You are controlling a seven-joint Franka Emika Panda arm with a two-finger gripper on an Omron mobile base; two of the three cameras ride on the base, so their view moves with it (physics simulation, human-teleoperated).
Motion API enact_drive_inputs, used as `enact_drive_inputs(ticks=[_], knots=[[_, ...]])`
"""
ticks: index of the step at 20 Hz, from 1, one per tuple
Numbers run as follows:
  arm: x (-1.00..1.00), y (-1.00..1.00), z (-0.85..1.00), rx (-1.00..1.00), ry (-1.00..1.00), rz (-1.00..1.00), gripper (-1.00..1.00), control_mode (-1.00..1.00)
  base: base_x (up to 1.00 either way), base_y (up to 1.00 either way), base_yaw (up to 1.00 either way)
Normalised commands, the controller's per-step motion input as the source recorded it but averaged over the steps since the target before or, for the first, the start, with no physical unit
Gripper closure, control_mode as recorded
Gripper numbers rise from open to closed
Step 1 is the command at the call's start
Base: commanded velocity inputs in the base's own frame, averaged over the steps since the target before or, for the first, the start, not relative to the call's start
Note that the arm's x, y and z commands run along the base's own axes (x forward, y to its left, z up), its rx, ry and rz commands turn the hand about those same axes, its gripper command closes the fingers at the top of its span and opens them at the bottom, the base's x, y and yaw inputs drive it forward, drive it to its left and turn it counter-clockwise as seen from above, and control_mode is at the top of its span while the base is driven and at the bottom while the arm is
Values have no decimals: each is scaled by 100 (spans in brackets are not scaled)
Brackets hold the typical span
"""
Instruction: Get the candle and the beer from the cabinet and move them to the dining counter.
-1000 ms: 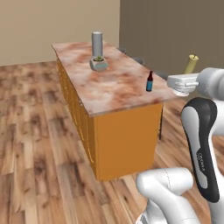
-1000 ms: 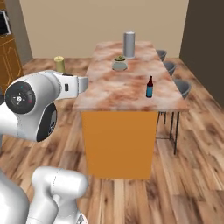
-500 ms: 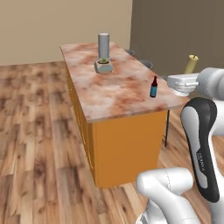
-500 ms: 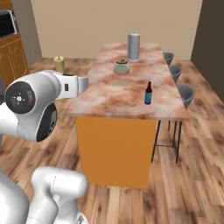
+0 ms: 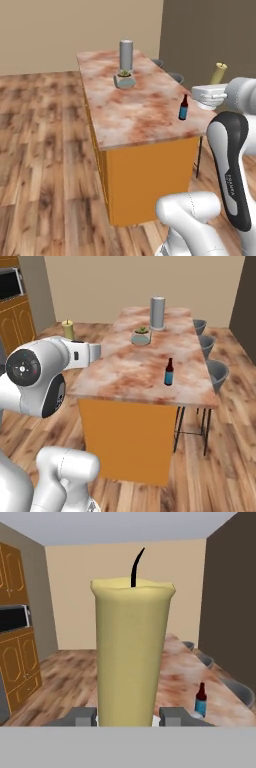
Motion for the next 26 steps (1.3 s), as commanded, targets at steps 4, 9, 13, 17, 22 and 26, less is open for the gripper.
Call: enact_drive_inputs(ticks=[4,9,13,17,22,26], knots=[[0,0,0,0,0,0,100,100,48,-32,12],[0,0,0,0,0,0,100,100,54,-34,11],[0,0,0,0,0,0,100,100,55,-38,1],[0,0,0,0,0,0,100,100,62,-34,0],[0,0,0,0,0,0,100,100,64,-21,0],[0,0,0,0,0,0,100,100,70,-19,0]])
